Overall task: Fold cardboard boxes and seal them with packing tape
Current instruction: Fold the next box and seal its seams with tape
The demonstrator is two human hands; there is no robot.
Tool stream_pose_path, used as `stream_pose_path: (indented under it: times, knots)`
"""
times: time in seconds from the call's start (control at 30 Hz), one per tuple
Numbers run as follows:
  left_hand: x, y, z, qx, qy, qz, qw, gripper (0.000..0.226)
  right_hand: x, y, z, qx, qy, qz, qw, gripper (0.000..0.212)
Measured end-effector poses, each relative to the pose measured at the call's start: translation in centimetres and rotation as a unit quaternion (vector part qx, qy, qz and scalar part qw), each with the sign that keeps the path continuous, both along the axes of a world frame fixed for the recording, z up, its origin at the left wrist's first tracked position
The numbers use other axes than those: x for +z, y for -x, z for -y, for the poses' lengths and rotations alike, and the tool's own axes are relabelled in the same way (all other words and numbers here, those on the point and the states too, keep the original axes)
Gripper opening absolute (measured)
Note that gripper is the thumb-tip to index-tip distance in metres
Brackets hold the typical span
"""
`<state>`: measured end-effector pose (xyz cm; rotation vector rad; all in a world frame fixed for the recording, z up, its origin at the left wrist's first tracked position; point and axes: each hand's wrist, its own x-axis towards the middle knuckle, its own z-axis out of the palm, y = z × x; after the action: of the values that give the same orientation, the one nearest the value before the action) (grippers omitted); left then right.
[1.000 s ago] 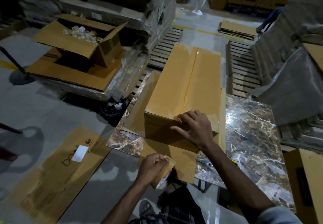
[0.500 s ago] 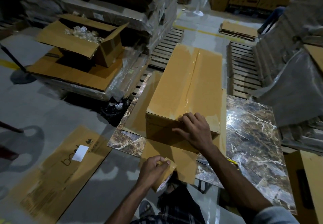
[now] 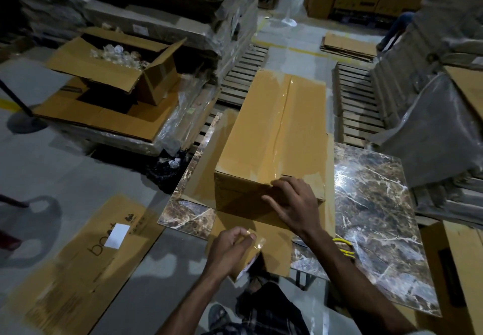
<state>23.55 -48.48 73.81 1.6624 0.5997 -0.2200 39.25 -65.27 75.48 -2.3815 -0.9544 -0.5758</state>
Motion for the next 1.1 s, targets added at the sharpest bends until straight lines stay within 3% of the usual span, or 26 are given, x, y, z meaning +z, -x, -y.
stream_pose_path:
  times: [0.1, 0.2, 0.33, 0.47, 0.67, 0.8, 1.03, 1.1]
  knots:
    - [1.7, -0.6, -0.3, -0.021, -0.014, 0.019, 1.000, 0.025, 1.6, 2.9, 0.8, -0.052, -0.147, -0.082, 0.984, 0.023]
    - [3.2, -1.3, -0.3, -0.029, -0.047, 0.032, 0.998, 0.012, 3.0, 5.5, 1.2, -0.087, -0.256, -0.287, 0.919, 0.018]
    - [4.9, -2.1, 0.1, -0.073, -0.101, 0.049, 0.991, 0.014, 3.5, 7.0, 1.9, -0.031, -0.228, -0.528, 0.817, 0.035]
    - [5.9, -2.8, 0.4, -0.138, -0.159, 0.063, 0.976, 0.020, 3.6, 7.2, 1.6, 0.010, -0.215, -0.590, 0.778, 0.040]
    - [8.0, -4.3, 0.0, -0.208, -0.209, 0.071, 0.953, 0.025, 4.0, 6.4, 1.6, -0.026, -0.280, -0.627, 0.726, 0.029]
    - [9.0, -5.1, -0.3, -0.257, -0.265, 0.052, 0.928, 0.020, 4.4, 5.8, 1.9, -0.048, -0.265, -0.626, 0.732, 0.019]
    - [11.4, -7.3, -0.3, -0.265, -0.282, 0.033, 0.921, 0.028, 6.6, 5.4, 1.3, -0.068, -0.250, -0.532, 0.806, 0.012]
    - [11.8, -7.9, -0.1, -0.250, -0.296, 0.046, 0.921, 0.039, 7.4, 4.8, 1.2, -0.077, -0.252, -0.516, 0.815, 0.009]
